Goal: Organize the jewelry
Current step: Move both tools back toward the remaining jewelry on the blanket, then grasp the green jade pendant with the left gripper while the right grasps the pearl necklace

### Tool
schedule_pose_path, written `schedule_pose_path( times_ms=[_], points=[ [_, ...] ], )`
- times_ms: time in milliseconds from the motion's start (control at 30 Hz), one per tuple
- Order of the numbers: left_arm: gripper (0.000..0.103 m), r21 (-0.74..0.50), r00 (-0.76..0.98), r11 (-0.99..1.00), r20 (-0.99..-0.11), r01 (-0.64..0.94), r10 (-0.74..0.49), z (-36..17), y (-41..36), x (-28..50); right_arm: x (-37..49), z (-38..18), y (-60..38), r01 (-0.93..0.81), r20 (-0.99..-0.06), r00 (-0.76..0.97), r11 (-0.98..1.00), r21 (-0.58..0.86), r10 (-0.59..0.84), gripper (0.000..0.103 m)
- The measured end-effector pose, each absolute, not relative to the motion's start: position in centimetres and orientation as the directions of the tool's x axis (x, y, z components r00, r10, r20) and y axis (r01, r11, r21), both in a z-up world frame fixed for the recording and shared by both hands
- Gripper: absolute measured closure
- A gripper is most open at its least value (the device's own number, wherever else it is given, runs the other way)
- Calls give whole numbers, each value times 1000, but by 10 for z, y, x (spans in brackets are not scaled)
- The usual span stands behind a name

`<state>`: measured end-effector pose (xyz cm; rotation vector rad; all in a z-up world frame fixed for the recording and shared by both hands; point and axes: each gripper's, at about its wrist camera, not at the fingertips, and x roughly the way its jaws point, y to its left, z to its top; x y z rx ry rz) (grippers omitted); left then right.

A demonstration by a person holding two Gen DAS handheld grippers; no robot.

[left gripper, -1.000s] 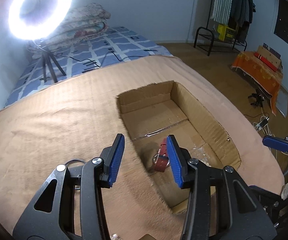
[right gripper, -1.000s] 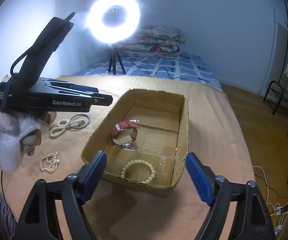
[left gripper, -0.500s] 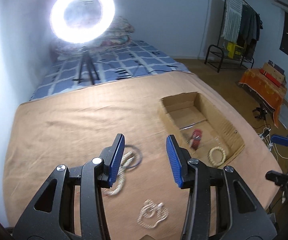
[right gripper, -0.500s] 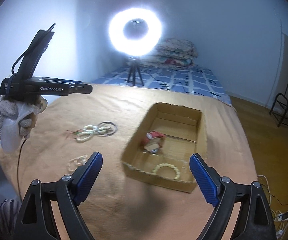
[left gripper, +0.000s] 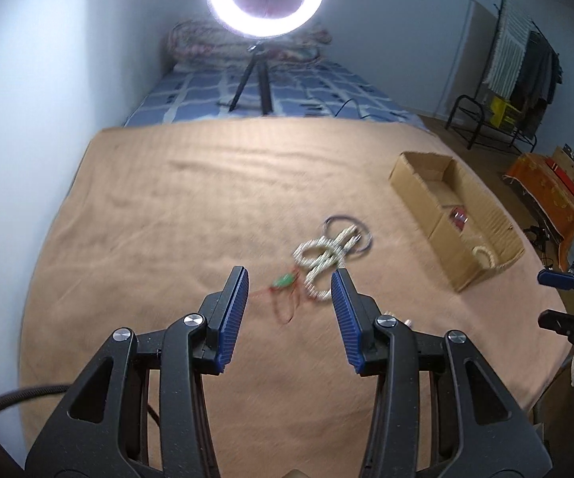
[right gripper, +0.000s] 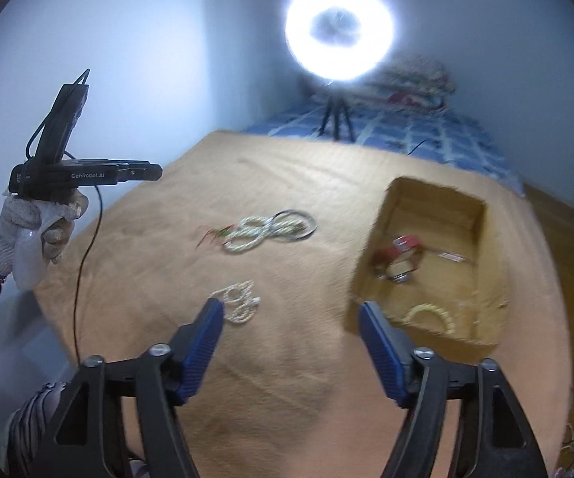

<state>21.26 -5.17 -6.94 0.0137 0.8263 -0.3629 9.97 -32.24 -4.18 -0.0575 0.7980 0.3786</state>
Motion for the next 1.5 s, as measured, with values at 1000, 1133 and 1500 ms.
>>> schedule_pose_path(
  times_ms=[1000, 1133, 1500],
  points=[
    [59, -190, 474, 920, -811, 343, -344, -157, -51, 243, 163, -157, -257, -340, -809, 296, 848, 407, 507, 59],
    [59, -158, 474, 923, -820, 352, -321, -166, -63, 264, 164, -158, -253, -343, -811, 307, 853, 394, 499, 54],
    [59, -69, 427, 884, -857, 463, -290, -184, -98, 308, 169, -161, -249, -329, -803, 332, 858, 394, 496, 55]
  ],
)
